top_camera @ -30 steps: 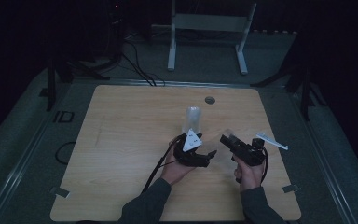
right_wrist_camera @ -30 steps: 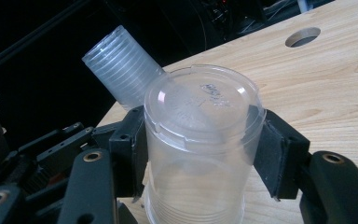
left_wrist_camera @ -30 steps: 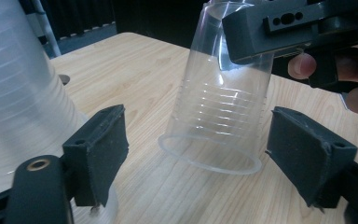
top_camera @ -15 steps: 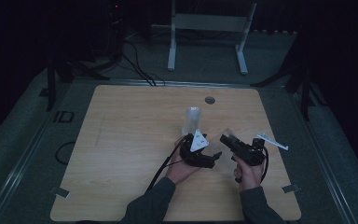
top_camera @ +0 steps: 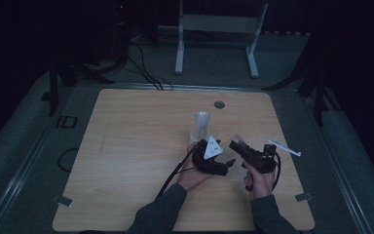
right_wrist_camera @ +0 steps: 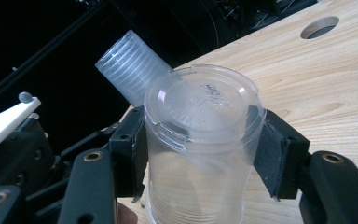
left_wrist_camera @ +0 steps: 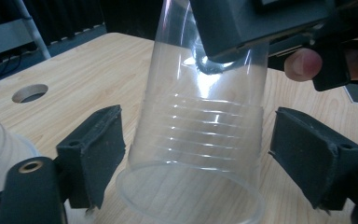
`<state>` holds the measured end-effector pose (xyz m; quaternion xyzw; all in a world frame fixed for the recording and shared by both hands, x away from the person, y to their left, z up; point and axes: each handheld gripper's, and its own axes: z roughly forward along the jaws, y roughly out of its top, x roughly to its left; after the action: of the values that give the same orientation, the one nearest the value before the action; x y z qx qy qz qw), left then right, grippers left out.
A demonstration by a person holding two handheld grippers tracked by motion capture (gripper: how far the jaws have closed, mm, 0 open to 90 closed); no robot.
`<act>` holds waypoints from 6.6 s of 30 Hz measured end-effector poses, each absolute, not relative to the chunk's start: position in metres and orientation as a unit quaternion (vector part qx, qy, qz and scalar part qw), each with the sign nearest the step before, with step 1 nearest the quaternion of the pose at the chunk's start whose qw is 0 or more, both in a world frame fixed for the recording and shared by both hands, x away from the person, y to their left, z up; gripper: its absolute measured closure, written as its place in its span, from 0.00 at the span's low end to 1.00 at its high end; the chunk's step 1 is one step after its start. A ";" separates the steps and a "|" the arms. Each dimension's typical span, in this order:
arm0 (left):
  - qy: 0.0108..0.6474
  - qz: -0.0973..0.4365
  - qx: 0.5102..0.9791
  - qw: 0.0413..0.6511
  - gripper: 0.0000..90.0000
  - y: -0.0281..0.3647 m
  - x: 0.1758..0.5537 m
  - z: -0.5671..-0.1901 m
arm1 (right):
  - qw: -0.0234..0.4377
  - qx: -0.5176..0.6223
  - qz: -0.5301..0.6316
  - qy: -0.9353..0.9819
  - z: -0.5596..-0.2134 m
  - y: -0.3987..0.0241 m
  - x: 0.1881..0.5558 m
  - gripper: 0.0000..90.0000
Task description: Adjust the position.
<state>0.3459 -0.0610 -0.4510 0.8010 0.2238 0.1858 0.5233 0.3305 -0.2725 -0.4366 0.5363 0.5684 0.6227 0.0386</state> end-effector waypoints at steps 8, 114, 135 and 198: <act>0.224 0.187 0.803 0.519 0.27 -0.063 0.346 -0.453 | 0.035 0.535 0.623 0.570 -0.437 -0.273 0.331 0.47; 0.197 0.176 0.820 0.508 0.36 -0.026 0.352 -0.423 | 0.129 0.475 0.541 0.682 -0.408 -0.298 0.316 0.43; 0.187 0.178 0.827 0.499 0.36 -0.021 0.352 -0.416 | 0.136 0.446 0.512 0.721 -0.398 -0.295 0.319 0.38; 0.151 0.153 0.862 0.459 0.36 -0.007 0.357 -0.426 | 0.147 0.360 0.430 0.815 -0.382 -0.287 0.317 0.47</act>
<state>0.3567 -0.0069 -0.4265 0.8620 0.1515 0.1525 0.4590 0.3165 -0.2870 -0.3817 0.3602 0.8149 0.4297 0.1471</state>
